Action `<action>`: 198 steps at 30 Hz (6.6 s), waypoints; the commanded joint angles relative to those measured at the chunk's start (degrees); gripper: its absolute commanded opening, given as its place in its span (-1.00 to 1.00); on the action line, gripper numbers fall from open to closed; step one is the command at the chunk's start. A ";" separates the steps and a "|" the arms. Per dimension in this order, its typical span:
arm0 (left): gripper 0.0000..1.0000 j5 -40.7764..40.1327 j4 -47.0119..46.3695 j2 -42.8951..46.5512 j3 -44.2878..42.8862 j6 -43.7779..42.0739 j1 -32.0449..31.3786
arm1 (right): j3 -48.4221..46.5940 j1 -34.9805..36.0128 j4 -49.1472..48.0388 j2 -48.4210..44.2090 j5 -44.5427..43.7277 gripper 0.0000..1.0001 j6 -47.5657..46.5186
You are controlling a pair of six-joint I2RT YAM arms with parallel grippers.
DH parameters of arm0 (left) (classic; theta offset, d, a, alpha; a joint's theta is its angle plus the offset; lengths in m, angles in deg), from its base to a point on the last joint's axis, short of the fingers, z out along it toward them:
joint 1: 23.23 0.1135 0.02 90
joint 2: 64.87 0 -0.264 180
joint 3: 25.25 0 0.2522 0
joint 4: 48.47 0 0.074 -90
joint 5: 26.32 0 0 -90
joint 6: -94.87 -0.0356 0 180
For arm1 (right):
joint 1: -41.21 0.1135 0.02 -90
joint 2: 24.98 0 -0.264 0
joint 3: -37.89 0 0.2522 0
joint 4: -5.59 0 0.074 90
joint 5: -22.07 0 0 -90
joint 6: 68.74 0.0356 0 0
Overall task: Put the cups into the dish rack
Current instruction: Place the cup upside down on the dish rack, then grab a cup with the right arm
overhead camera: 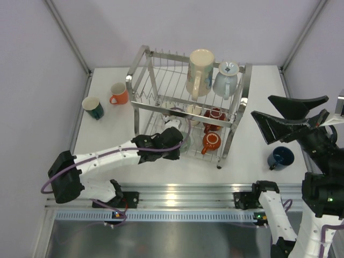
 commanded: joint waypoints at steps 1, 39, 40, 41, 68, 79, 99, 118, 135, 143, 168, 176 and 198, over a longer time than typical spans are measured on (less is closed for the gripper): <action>-1.00 -1.91 -1.15 -1.21 -3.93 -1.54 1.14 | 0.33 0.49 -0.73 -0.79 -0.47 0.99 -0.32; -0.58 1.61 -3.61 -19.41 -13.96 -6.64 3.25 | 2.88 0.49 1.99 -1.32 -2.32 0.99 -4.10; -0.55 1.52 -3.70 -19.24 -13.78 -6.55 3.25 | 2.97 0.49 1.99 -1.40 -2.32 0.99 -4.10; -0.52 1.43 -3.61 -19.06 -13.52 -6.55 3.25 | 2.97 0.49 1.99 -1.32 -2.40 0.99 -4.10; -0.17 4.33 -0.27 -10.63 -9.22 -5.58 3.25 | 1.21 0.49 4.62 -0.26 -2.58 0.99 -3.66; -0.17 18.72 0.87 -1.67 -4.82 -7.59 3.25 | -0.55 0.49 6.38 -0.26 -2.41 0.99 -3.13; -0.14 45.46 4.83 13.26 4.50 -10.68 3.25 | -2.31 0.49 25.01 2.81 -12.15 0.99 -5.42; 0.01 45.85 -5.63 24.10 -20.42 -10.24 3.17 | -1.52 0.49 33.81 5.89 -33.60 0.99 1.70; 0.01 -2.44 2.09 3.89 -56.03 -25.00 4.57 | 3.92 0.05 31.79 17.84 -55.38 0.99 -6.20; 0.00 5.91 9.13 -2.71 -62.64 -21.58 18.54 | 6.83 -1.18 28.97 22.23 -59.09 0.97 -11.30; 0.05 15.39 14.06 6.43 -52.19 -20.44 21.01 | 25.03 -16.99 41.01 13.02 -51.71 0.65 -1.11; 0.05 17.61 13.97 6.16 -49.91 -19.64 21.01 | 26.60 -27.18 40.13 13.11 -54.77 0.67 -7.44; 0.05 11.19 13.97 7.13 -46.21 -17.98 21.01 | 36.98 -30.36 31.79 11.17 -61.20 0.60 5.73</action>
